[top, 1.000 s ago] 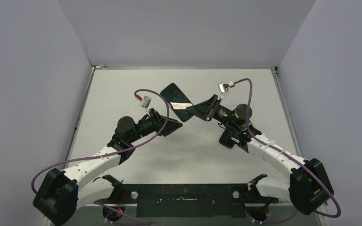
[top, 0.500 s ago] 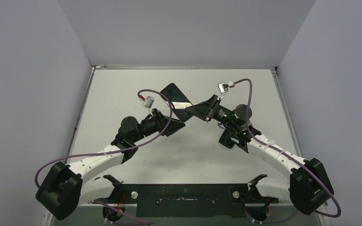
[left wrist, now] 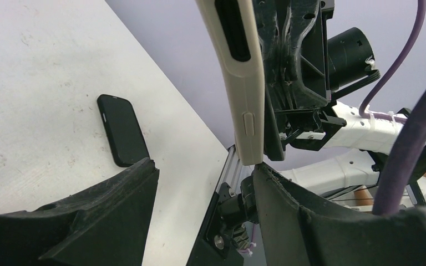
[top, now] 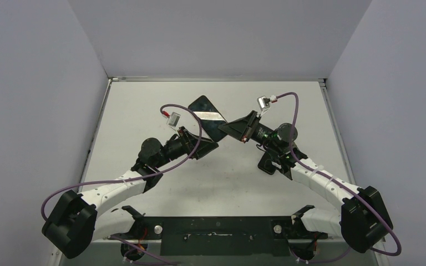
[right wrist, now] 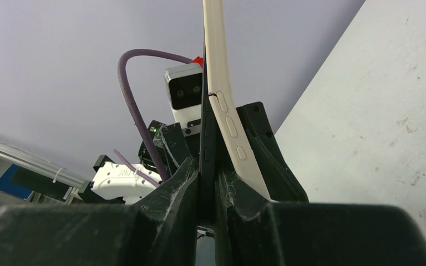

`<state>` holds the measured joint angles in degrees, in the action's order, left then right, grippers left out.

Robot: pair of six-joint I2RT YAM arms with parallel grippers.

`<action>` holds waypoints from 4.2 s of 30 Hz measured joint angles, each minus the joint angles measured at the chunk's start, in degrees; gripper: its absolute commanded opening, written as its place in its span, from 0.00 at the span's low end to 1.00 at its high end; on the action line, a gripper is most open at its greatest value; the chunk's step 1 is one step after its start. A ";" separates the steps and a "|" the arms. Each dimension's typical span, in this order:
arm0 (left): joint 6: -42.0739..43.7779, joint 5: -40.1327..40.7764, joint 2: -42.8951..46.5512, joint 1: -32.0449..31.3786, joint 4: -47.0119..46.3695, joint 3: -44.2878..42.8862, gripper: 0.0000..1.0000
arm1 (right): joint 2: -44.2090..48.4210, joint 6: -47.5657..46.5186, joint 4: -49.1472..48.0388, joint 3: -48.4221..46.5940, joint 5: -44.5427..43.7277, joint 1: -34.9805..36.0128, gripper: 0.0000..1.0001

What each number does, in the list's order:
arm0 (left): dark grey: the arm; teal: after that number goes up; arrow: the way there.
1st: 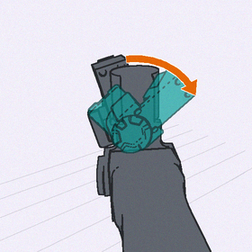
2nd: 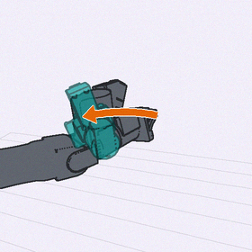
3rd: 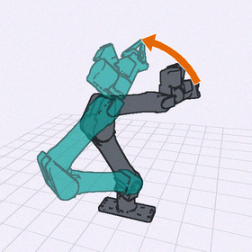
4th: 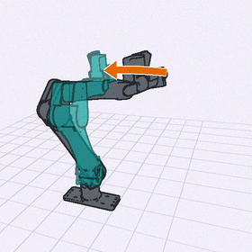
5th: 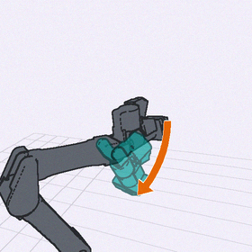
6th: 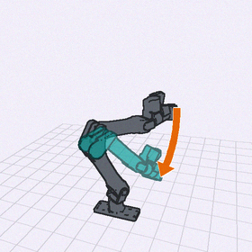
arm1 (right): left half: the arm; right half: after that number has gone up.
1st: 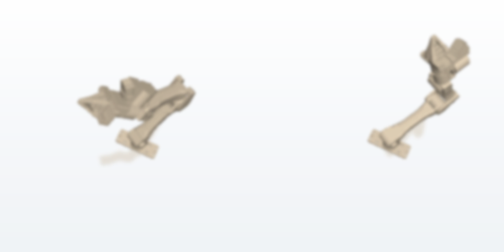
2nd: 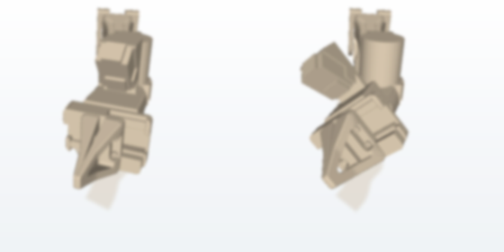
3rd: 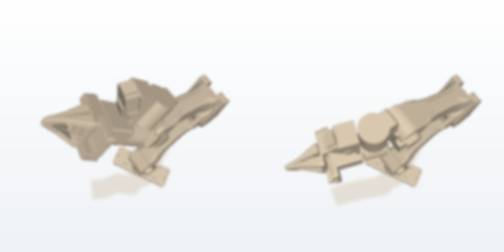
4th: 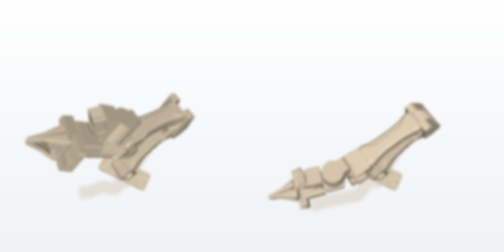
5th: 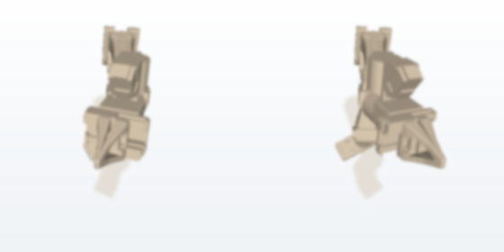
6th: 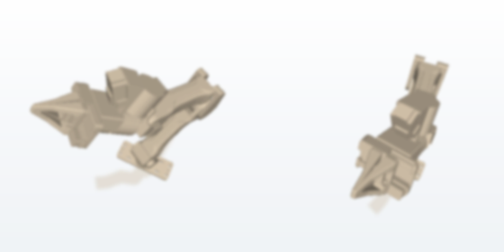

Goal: Take the phone out of the phone case
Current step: Remove the phone case from the phone, then place the phone case at the center of the board.

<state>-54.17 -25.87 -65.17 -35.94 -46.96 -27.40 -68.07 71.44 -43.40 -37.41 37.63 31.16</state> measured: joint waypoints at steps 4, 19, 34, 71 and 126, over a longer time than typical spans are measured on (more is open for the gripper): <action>-1.27 0.79 0.00 -0.13 -0.28 0.00 0.60 | -0.02 0.02 -0.37 0.00 -0.22 0.00 0.00; -9.62 8.92 0.02 -0.48 -4.09 1.90 0.56 | -0.04 -0.59 -0.55 0.00 -1.40 0.46 0.00; -9.97 10.88 0.17 -0.31 -6.05 1.92 0.36 | -0.52 -2.45 0.31 -1.05 -1.40 2.14 0.00; 17.42 22.75 5.16 9.20 17.14 -3.04 0.00 | -0.46 -7.78 11.56 -2.16 5.68 3.50 0.00; 5.88 14.34 1.92 17.66 43.17 9.70 0.70 | 0.94 -29.38 39.26 1.16 -4.98 -0.92 0.00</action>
<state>-48.29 -11.53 -63.24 -18.28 -3.79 -17.69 -67.13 42.06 -4.14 -36.25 32.64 30.24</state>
